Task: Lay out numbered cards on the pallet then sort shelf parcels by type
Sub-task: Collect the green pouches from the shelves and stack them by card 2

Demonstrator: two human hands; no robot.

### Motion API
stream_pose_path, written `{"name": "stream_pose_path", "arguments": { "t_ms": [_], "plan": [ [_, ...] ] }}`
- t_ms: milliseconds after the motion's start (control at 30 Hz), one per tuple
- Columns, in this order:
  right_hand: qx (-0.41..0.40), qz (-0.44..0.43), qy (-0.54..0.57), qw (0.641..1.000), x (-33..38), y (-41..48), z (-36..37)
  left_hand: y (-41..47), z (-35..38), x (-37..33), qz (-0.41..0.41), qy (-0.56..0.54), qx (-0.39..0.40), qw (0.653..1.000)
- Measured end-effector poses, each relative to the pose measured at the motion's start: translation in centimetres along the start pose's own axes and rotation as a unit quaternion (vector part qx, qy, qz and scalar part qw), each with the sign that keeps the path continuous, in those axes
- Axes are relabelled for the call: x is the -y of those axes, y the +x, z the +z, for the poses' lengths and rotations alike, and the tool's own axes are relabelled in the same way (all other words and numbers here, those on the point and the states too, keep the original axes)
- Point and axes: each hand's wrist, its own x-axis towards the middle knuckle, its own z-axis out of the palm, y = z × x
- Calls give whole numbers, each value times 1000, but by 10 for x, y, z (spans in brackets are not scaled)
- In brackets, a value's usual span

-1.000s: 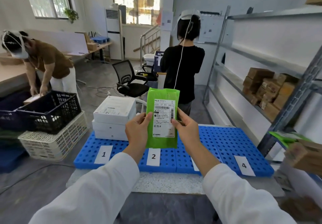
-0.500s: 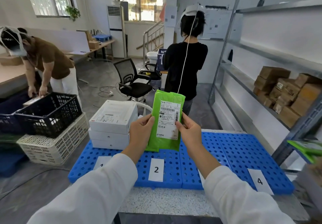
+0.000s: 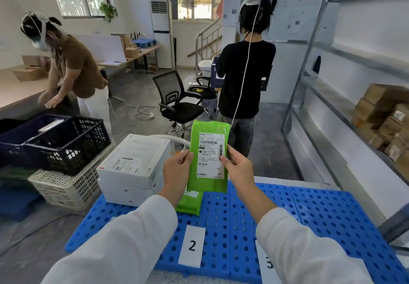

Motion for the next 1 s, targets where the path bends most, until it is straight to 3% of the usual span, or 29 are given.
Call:
{"name": "stream_pose_path", "arguments": {
  "t_ms": [433,1000],
  "plan": [
    [2,76,-57,995,-69,69,-5,56,49,74,-98,19,-3,995],
    [-33,214,-97,972,-178,110,-2,99,87,188,-221,83,55,970]
  ]
}}
